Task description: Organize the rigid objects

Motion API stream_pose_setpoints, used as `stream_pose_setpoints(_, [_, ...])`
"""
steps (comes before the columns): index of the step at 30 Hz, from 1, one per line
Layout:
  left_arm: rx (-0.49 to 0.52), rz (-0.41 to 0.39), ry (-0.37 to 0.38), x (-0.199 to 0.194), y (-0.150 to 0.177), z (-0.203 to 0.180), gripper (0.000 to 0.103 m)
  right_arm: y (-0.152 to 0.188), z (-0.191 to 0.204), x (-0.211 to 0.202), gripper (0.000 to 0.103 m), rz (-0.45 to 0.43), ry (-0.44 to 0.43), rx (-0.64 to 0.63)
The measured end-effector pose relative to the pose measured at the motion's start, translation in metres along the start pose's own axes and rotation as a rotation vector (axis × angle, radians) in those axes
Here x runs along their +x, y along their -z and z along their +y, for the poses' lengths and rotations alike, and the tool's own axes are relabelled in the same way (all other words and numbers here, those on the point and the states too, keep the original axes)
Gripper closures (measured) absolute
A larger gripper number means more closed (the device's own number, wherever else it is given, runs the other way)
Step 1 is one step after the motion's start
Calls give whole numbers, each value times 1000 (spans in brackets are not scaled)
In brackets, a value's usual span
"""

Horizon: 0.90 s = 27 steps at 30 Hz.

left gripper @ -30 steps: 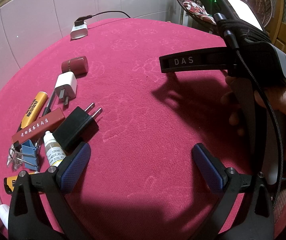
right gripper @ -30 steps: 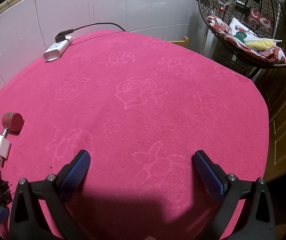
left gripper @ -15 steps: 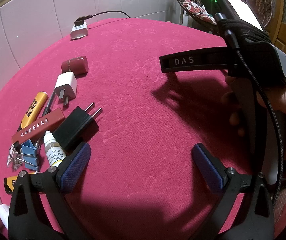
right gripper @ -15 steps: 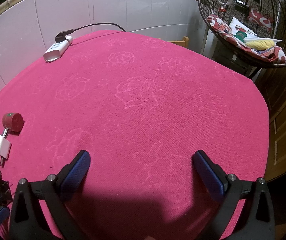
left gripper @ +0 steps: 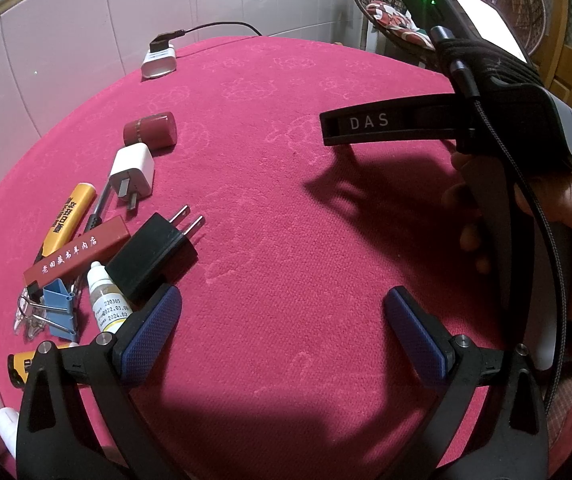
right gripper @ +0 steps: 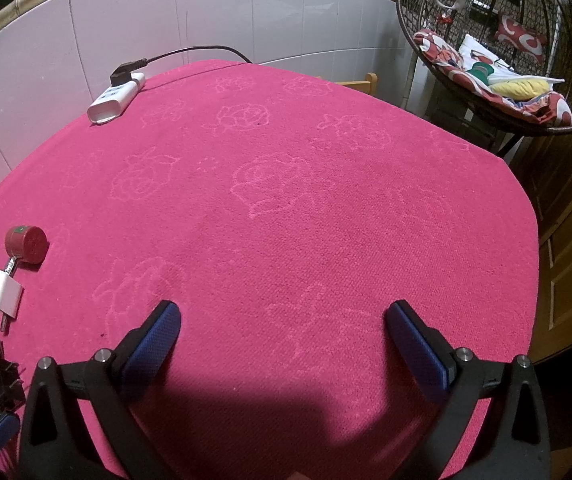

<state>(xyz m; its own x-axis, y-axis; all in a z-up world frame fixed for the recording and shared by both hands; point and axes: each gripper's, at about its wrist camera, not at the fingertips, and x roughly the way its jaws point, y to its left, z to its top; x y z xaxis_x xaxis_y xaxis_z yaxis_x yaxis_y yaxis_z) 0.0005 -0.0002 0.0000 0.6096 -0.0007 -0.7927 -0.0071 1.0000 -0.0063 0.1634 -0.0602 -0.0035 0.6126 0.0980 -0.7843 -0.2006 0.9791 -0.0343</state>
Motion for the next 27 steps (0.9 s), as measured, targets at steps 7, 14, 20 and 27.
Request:
stream_pose_setpoints(7, [-26,-85,89,-35,-5,2,0,-1,-10,-3,0,-19,-99,18])
stream_pose_setpoints(14, [-160,-429,100,-166,-5,42,0,-13,-31,-48,0,-178,-318,100])
stream_pose_setpoints(20, [-209,-683,-58,-265,40,76,0,-12,-21,-101,0,-447,-549,24])
stream_pose_setpoints(27, [-422,-540,-162,-232,75,87,0,9,26,-123,0,-445,-725,-197])
